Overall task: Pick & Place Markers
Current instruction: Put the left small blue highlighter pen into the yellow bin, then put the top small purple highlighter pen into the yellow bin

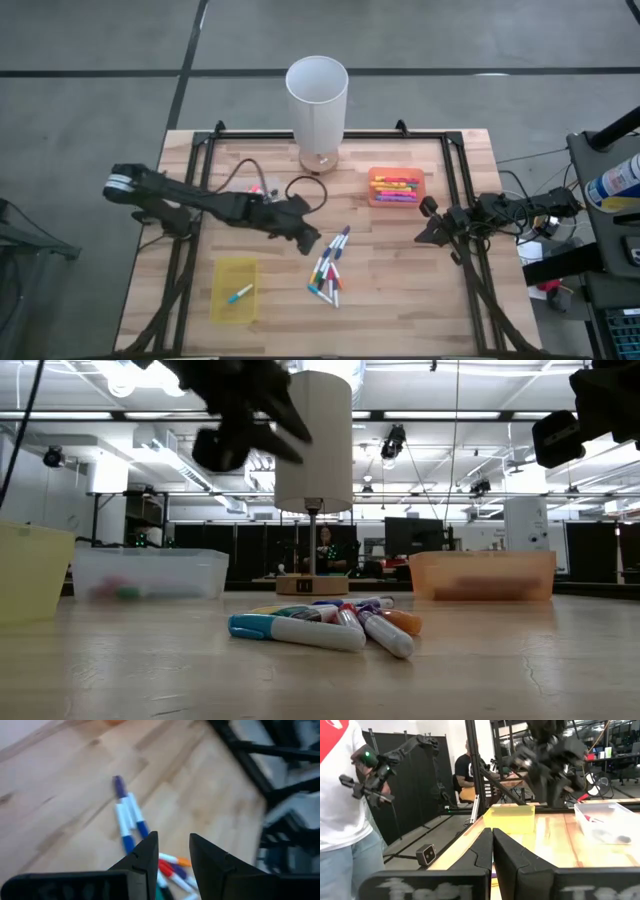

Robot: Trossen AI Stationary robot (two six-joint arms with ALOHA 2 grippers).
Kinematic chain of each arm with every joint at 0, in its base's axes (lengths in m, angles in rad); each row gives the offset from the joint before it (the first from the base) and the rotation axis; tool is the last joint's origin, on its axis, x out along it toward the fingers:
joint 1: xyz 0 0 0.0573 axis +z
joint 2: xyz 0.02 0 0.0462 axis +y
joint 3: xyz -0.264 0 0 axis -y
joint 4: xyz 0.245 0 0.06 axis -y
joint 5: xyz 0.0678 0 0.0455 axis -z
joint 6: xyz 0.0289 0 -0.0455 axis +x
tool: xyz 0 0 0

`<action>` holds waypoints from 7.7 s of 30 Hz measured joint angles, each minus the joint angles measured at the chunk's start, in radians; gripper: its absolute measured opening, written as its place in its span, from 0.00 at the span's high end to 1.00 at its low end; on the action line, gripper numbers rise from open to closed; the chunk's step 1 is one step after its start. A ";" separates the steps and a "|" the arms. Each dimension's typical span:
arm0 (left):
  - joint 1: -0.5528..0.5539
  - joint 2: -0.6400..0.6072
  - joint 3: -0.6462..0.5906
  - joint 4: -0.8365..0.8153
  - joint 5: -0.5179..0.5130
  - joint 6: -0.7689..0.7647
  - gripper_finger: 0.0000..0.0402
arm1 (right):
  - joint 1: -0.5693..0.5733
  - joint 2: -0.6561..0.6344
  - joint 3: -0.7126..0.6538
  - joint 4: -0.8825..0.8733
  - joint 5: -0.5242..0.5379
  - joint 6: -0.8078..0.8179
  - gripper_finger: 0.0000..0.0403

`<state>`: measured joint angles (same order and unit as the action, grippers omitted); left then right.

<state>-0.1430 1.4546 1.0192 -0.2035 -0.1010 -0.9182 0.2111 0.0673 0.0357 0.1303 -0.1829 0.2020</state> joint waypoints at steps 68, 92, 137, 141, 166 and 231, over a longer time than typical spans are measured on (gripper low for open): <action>0.029 0.338 0.217 -0.496 0.055 0.392 0.94 | 0.000 0.000 0.000 0.000 0.000 0.000 0.98; -0.474 -0.082 0.201 -0.823 -0.217 -0.152 0.94 | 0.000 0.001 0.000 0.000 0.000 0.000 0.98; -0.806 -0.001 -0.148 -0.668 -0.139 -0.944 0.81 | 0.000 0.001 0.000 0.000 0.000 0.000 0.98; -0.790 -0.002 -0.134 -0.685 -0.116 -0.916 0.75 | 0.000 0.001 0.000 0.000 0.000 0.000 0.98; -0.152 -0.072 0.139 -0.366 -0.160 -0.221 0.72 | 0.000 0.001 0.000 0.000 0.000 0.000 0.98; 0.063 0.662 0.500 -0.354 -0.081 -0.098 0.72 | 0.000 0.002 0.000 -0.001 0.000 0.000 0.98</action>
<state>-0.0798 2.1162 1.5196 -0.5572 -0.1821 -1.0160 0.2110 0.0692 0.0357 0.1295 -0.1829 0.2019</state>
